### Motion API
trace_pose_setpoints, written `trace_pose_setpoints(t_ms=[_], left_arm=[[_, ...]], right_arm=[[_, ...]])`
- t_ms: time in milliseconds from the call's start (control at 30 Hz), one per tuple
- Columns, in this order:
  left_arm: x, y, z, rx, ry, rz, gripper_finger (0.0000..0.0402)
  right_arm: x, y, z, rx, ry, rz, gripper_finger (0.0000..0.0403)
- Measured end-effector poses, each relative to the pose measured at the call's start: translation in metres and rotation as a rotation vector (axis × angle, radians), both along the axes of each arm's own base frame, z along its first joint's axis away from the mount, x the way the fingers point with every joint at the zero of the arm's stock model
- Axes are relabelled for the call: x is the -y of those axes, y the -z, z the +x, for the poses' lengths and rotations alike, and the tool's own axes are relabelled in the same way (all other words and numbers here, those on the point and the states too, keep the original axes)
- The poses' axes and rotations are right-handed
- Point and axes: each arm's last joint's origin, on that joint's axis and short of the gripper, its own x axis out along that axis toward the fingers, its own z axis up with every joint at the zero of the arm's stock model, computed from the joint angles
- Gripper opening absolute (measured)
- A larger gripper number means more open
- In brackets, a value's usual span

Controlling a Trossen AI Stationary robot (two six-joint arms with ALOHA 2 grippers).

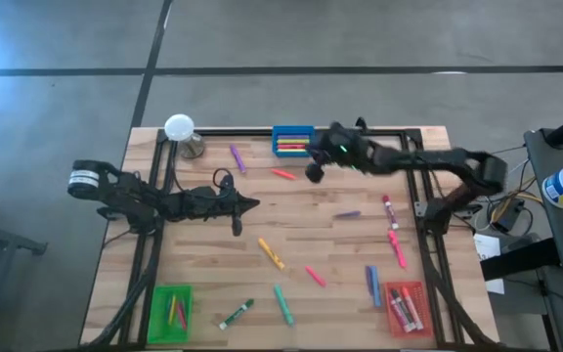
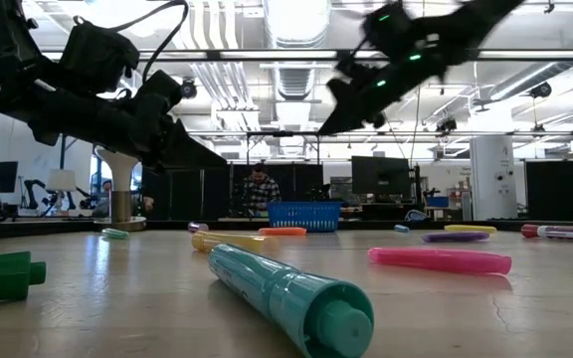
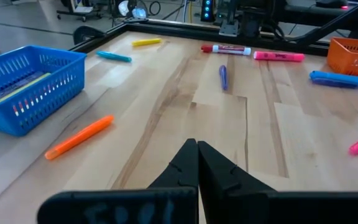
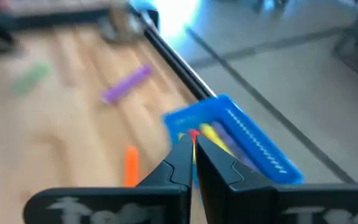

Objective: Pick & Place Markers
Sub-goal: Put the pink pen into the green bin

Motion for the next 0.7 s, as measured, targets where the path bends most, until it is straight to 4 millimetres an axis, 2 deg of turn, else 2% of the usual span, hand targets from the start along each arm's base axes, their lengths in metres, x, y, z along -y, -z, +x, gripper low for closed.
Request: trace_pose_setpoints(t_ms=[167,300,467,700], left_arm=[[0.000,0.000,0.000,0.000,-0.001,-0.003,0.0000],[0.000,0.001,0.001,-0.019,-0.001,-0.005,0.0000],[0.000,-0.002,0.004,-0.006,0.000,0.002,0.0000],[-0.001,-0.008,0.009,0.015,-0.002,-0.009,0.0000]], right_arm=[[-0.054,0.013,-0.038,0.130,-0.104,0.029,0.0012],[-0.084,0.015,-0.061,0.190,-0.167,0.107,0.0012],[-0.114,0.009,-0.083,0.227,-0.238,0.139,0.0012],[-0.142,0.006,-0.107,0.102,-0.069,0.114,0.0013]])
